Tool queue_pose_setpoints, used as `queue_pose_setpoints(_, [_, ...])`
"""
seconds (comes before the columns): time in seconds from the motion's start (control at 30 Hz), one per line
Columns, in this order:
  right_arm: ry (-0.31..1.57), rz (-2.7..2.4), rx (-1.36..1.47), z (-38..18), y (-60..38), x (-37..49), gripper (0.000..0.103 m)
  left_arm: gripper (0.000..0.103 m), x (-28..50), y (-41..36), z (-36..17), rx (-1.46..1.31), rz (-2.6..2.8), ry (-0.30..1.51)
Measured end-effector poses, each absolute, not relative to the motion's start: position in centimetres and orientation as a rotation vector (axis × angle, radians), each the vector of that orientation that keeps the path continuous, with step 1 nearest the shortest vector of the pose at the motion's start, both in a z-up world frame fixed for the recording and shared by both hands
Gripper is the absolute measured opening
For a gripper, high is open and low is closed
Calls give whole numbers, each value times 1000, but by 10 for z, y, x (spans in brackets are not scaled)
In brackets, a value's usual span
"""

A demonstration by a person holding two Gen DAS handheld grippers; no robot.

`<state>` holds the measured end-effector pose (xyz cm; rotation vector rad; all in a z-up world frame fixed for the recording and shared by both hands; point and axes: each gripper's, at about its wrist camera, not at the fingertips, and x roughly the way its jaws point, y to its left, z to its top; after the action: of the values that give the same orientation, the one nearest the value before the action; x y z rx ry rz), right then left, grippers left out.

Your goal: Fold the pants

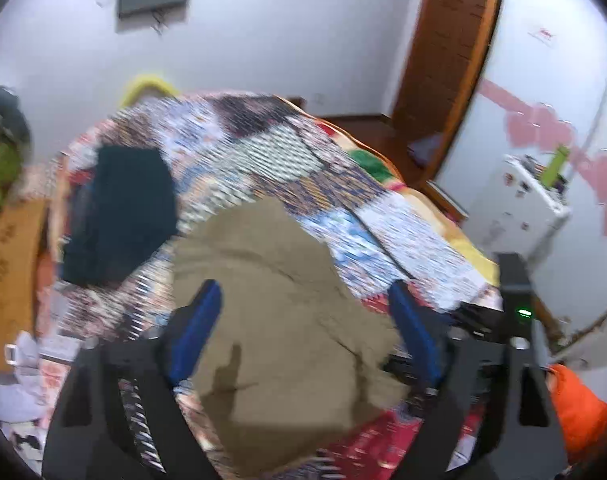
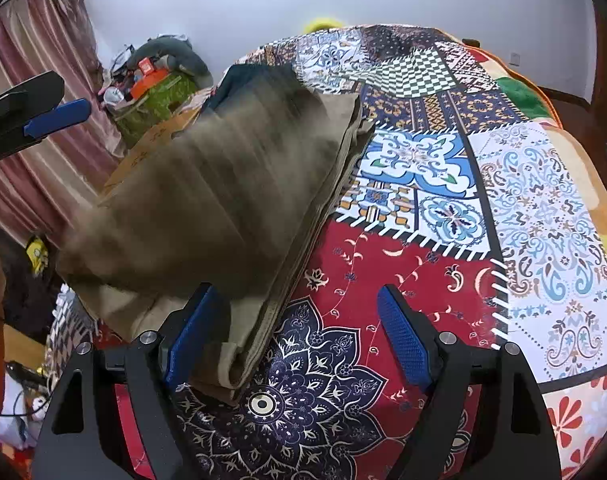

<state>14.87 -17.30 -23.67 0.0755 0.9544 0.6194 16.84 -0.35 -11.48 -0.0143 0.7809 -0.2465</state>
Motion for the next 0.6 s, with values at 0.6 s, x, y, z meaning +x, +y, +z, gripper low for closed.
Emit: queue_pose_setpoints(0.6, [913,541,148,-223,-203,156,79,99,331,95,-194,-12,20,980])
